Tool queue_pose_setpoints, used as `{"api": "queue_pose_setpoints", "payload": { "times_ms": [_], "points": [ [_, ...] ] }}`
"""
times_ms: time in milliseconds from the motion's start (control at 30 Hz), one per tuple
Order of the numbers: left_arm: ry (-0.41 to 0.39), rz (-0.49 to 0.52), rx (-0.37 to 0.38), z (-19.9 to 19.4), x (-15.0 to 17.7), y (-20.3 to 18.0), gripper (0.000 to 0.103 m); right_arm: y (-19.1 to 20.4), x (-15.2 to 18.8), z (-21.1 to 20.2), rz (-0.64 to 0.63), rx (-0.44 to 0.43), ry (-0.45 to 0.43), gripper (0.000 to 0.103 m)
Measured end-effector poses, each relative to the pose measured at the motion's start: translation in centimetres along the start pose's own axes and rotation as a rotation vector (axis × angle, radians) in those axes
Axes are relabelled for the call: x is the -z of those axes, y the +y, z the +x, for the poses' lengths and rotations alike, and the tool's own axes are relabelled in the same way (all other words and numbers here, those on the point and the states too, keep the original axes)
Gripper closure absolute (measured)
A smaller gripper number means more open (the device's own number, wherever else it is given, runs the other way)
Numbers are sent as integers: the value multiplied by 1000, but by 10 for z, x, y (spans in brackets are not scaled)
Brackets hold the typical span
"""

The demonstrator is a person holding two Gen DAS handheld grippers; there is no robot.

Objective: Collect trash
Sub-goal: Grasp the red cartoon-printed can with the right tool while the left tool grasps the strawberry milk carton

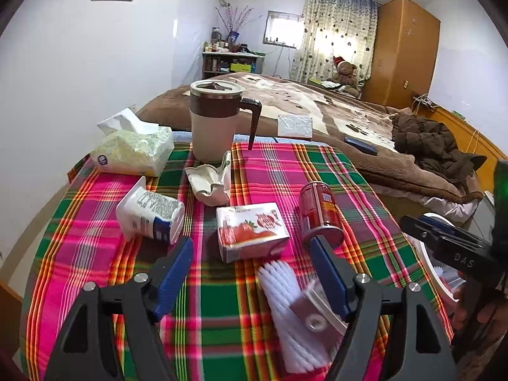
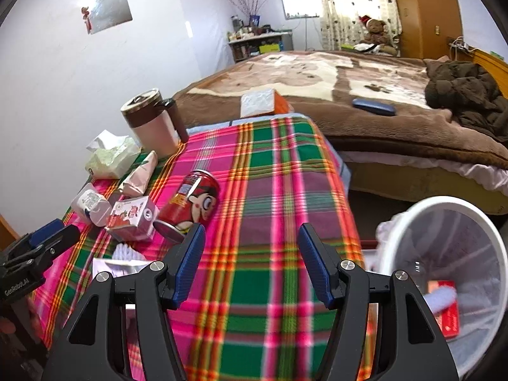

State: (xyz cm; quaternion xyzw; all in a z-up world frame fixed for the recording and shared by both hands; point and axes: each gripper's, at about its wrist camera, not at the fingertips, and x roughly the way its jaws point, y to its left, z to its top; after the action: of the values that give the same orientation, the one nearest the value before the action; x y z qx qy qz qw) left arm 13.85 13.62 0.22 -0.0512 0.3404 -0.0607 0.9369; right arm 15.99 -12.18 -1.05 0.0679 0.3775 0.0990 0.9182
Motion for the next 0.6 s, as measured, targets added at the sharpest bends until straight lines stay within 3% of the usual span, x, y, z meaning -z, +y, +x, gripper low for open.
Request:
{"api": "queue_pose_setpoints", "payload": {
  "times_ms": [367, 467, 600],
  "points": [
    [82, 37, 79, 41, -15, 28, 21, 22, -19, 41, 10, -61, 70, 39],
    [94, 80, 83, 49, -17, 28, 20, 27, -24, 53, 24, -88, 93, 33],
    [117, 124, 111, 57, -18, 26, 19, 34, -28, 68, 30, -104, 136, 33]
  ]
}}
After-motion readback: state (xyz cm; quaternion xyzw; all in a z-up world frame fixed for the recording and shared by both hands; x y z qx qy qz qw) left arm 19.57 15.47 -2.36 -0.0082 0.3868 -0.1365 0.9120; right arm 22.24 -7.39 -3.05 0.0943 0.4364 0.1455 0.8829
